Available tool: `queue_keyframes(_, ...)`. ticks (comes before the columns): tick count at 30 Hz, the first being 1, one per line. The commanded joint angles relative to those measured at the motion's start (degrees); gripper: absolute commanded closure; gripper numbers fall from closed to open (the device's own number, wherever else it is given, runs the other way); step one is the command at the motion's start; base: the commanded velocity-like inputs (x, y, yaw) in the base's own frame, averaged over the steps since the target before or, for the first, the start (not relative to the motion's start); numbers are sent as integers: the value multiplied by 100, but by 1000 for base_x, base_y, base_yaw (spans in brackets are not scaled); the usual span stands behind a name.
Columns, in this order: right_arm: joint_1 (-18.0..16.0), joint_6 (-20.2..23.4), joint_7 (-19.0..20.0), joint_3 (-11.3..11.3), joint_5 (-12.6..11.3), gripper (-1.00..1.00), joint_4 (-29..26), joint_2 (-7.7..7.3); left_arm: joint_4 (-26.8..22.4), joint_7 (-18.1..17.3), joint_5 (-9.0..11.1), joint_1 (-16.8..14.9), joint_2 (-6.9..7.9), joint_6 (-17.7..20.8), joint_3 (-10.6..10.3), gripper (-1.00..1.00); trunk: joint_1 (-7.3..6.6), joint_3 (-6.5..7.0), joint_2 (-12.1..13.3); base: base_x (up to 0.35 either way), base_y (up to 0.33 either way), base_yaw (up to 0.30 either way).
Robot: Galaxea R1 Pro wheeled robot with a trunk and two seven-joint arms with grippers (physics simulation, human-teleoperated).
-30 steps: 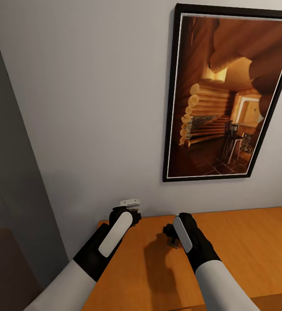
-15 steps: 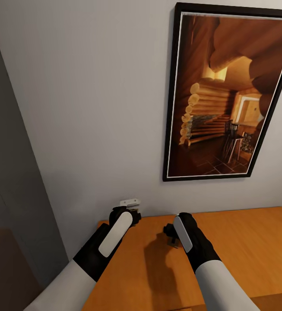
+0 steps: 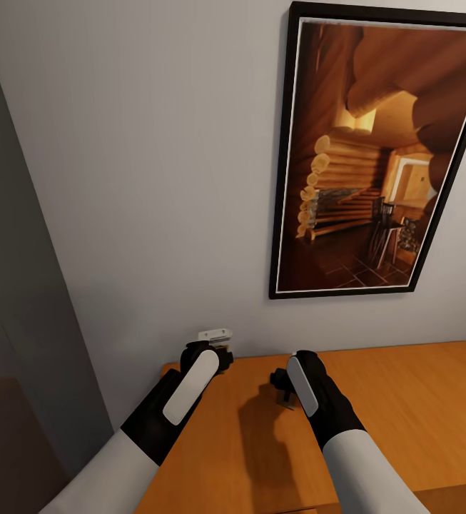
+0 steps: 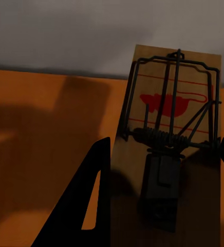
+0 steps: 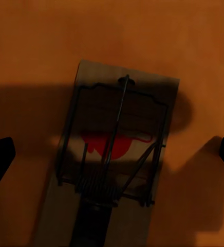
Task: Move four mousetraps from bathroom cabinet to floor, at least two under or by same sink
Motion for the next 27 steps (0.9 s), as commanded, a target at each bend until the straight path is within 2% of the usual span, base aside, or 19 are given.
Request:
queue_keyframes(1,-2,3,-59,8,-89,-100,70,0,-6,61,28,-7,0,32,-5,100,2,-10,-5,0,0,0)
queue_keyframes(16,-2,27,-61,4,-85,-100,70,0,-4,61,26,-7,0,32,-5,100,2,-10,-5,0,0,0)
queue_keyframes(17,-2,27,-60,4,-84,100,70,0,-4,61,26,-7,0,32,-5,100,2,-10,-5,0,0,0)
queue_keyframes(27,-2,29,-66,-15,-81,100,70,0,-6,61,26,-7,0,32,-5,100,2,-10,-5,0,0,0)
